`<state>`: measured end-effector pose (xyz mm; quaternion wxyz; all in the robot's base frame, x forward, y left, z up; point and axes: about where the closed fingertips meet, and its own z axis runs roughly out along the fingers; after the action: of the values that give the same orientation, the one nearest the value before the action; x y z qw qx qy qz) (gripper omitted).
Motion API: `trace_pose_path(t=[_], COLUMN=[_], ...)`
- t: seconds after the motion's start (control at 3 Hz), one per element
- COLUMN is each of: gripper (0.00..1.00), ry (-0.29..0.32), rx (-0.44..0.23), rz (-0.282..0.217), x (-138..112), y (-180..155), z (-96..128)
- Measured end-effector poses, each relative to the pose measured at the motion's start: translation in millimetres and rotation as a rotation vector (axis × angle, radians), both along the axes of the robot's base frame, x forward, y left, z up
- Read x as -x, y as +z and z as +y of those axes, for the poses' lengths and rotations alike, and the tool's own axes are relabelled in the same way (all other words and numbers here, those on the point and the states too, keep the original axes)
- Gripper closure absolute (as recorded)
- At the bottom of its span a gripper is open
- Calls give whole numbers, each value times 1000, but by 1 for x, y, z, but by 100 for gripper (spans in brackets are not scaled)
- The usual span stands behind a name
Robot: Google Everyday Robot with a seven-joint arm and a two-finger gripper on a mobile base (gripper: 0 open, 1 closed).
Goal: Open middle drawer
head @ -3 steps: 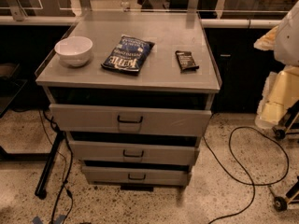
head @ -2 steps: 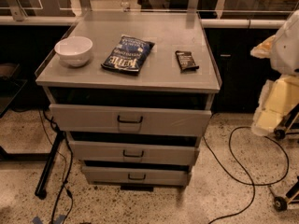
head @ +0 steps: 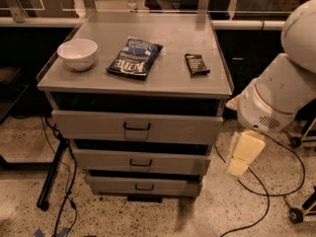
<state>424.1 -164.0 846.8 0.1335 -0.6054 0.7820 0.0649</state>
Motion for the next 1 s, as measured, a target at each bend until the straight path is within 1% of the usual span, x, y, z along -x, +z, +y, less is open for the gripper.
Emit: trace_pose_path(t=[0.33,0.67,1.0], gripper=[0,0,0], ry=[0,24,68], rx=[0,-30,-83], rz=[0,15,85], x=[0,4,-16], y=[0,-30,-134], z=[0,4,23])
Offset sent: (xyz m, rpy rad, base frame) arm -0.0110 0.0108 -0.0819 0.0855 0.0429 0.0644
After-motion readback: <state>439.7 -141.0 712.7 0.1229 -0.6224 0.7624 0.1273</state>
